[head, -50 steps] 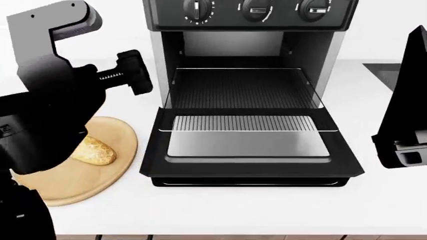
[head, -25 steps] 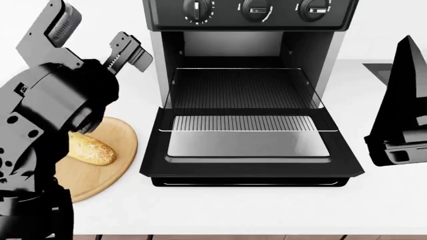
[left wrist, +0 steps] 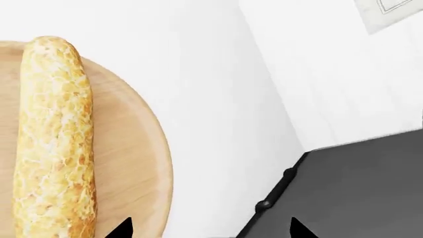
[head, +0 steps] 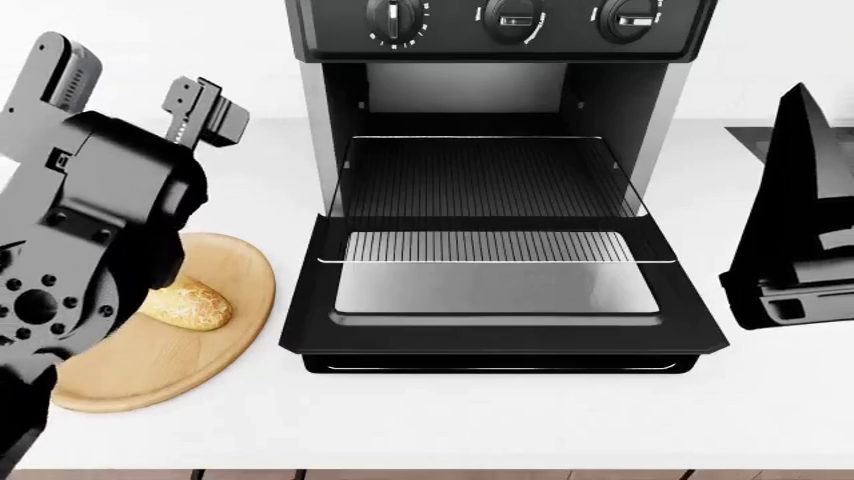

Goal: Place the baguette on the rack of the toaster oven.

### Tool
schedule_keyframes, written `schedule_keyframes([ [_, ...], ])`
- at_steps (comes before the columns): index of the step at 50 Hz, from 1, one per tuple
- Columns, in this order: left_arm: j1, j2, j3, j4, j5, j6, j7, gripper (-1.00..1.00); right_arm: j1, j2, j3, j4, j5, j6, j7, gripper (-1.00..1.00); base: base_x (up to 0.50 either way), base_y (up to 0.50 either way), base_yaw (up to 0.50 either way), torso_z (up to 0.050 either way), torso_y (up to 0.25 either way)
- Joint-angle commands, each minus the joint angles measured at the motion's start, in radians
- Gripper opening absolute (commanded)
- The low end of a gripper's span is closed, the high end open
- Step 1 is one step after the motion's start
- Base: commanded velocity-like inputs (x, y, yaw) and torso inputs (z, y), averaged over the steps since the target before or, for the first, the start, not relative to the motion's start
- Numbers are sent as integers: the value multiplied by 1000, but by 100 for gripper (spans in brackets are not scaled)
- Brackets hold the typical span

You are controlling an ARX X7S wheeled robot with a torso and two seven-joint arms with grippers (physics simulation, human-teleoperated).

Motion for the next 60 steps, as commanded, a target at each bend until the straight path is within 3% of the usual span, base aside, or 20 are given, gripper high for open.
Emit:
schedule_keyframes([
  [1, -219, -120, 485, -14, -41, 354, -4, 100, -26, -36, 42, -2, -68, 6, -96, 100, 0, 0, 0, 0, 0],
  [2, -262, -126, 557, -10, -61, 380, -4, 100, -29, -37, 48, -2, -73, 6, -106, 100, 0, 0, 0, 0, 0],
  [9, -338, -135, 690, 19, -98, 447, -1, 100, -35, -50, 70, -2, -99, 6, -144, 100, 0, 0, 0, 0, 0],
  [25, -326, -112, 770, -19, -156, 412, 25, 100, -42, -52, 63, -2, -125, 6, -159, 100, 0, 0, 0, 0, 0],
  [26, -323, -111, 779, -18, -154, 407, 26, 100, -192, 67, -87, -2, -275, -144, -309, 100, 0, 0, 0, 0, 0],
  [28, -316, -108, 791, -23, -153, 404, 28, 100, -490, 161, -387, -2, -575, -444, -326, 100, 0, 0, 0, 0, 0],
  [30, -313, -105, 795, -25, -160, 399, 34, 100, -532, 200, -427, -1, -669, -744, -299, 100, 0, 0, 0, 0, 0],
  [31, -312, -103, 800, -29, -157, 401, 31, 100, -538, 210, -431, 0, -666, -794, -290, 100, 0, 0, 0, 0, 0],
  [47, -382, -91, 982, -4, -156, 458, 5, 100, -624, 269, -429, 7, -649, -912, -274, 100, 0, 0, 0, 0, 0],
  [60, -351, -64, 1017, -49, -199, 451, 47, 100, -643, 264, -462, 16, -699, -942, -280, 100, 0, 0, 0, 0, 0],
])
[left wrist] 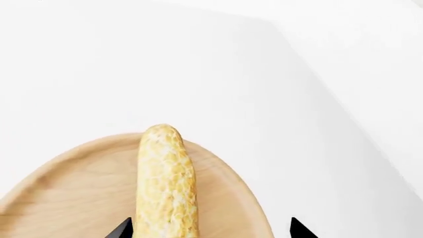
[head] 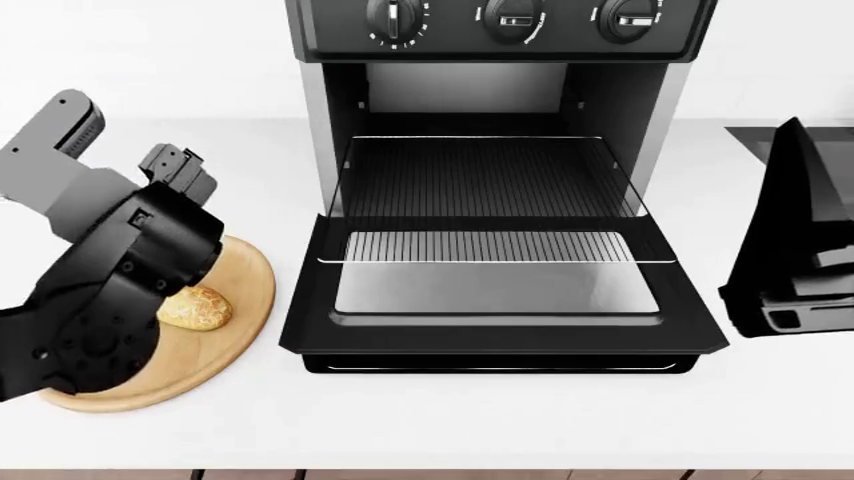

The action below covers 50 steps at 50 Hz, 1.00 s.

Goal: Place the baguette on the rack of the toaster oven.

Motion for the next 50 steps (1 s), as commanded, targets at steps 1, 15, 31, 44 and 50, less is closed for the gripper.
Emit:
schedule_keyframes([
  [1, 11, 17, 50, -22, -27, 2, 25, 100, -41, 11, -43, 7, -56, -66, -8, 100, 0, 0, 0, 0, 0],
  [15, 38, 19, 69, -20, -41, 11, 25, 100, -86, 32, -9, 1, -38, -115, -8, 100, 0, 0, 0, 0, 0],
  [31, 56, 33, 76, -39, -69, 1, 39, 100, -108, 47, -24, 5, -52, -164, 0, 100, 0, 0, 0, 0, 0],
  [44, 71, 41, 82, -39, -82, -11, 51, 100, -144, 54, -18, 11, -64, -193, -5, 100, 0, 0, 0, 0, 0],
  [50, 76, 41, 86, -34, -79, -8, 52, 100, -162, 57, -13, 10, -64, -205, -7, 100, 0, 0, 0, 0, 0],
])
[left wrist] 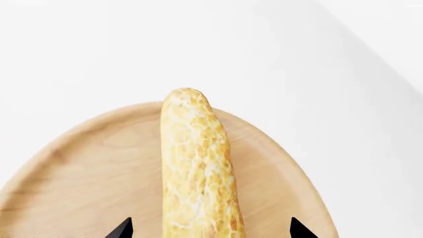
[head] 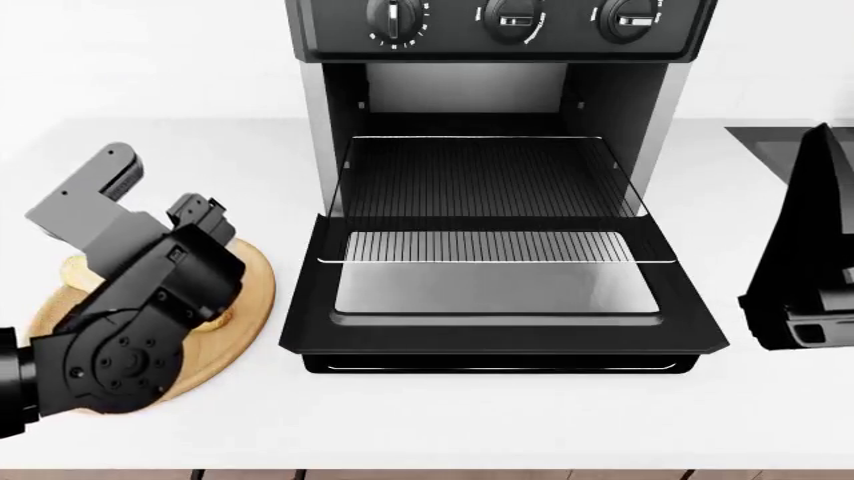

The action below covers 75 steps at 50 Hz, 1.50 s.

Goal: Place the baguette on the rack of the toaster oven.

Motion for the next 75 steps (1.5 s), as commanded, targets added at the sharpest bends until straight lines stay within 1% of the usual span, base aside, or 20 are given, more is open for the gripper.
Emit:
schedule_keyframes([
  [1, 12, 3, 7, 3, -4, -2, 5, 100, -29, 6, 2, 2, -8, -24, -3, 100, 0, 0, 0, 0, 0],
  [19, 27, 2, 17, 17, -3, 7, 7, 100, -64, 22, 3, -7, -10, -59, 14, 100, 0, 0, 0, 0, 0],
  [30, 36, 9, 20, 16, -14, 3, 17, 100, -64, 25, -31, 3, -37, -78, 16, 100, 0, 0, 0, 0, 0],
  [74, 61, 25, 27, 7, -16, -23, 50, 100, -119, 66, -24, 6, -35, -142, 34, 100, 0, 0, 0, 0, 0],
  [75, 51, 25, 38, 10, -7, -37, 47, -100, -118, 66, -26, 7, -35, -143, 35, 100, 0, 0, 0, 0, 0],
])
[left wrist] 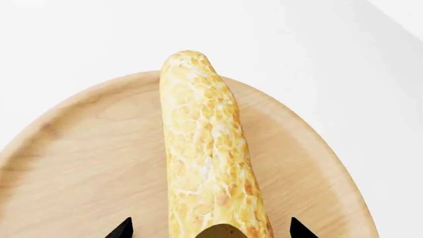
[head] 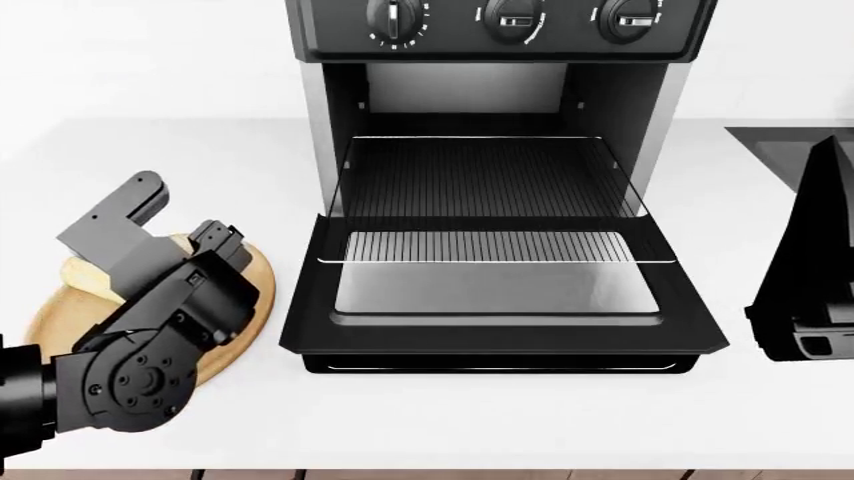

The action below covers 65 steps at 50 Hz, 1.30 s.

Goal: Place the baguette on the rack of the toaster oven.

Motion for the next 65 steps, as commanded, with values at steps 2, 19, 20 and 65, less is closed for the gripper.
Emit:
schedule_keyframes([
  [2, -3, 4, 13, 17, 29, -26, 3, -100, -8, 9, -6, 1, -4, -15, 6, 100, 0, 0, 0, 0, 0],
  [19, -29, -15, 11, 76, 59, -13, -14, -100, -37, 24, 12, -6, 0, -41, 15, 100, 0, 0, 0, 0, 0],
  [20, -35, -16, 15, 80, 74, -6, -19, -100, -41, 25, 15, -7, 0, -44, 15, 100, 0, 0, 0, 0, 0],
  [65, -349, -156, 70, 253, 266, -120, 25, -100, -3, 114, -99, -1, -18, -116, 90, 100, 0, 0, 0, 0, 0],
])
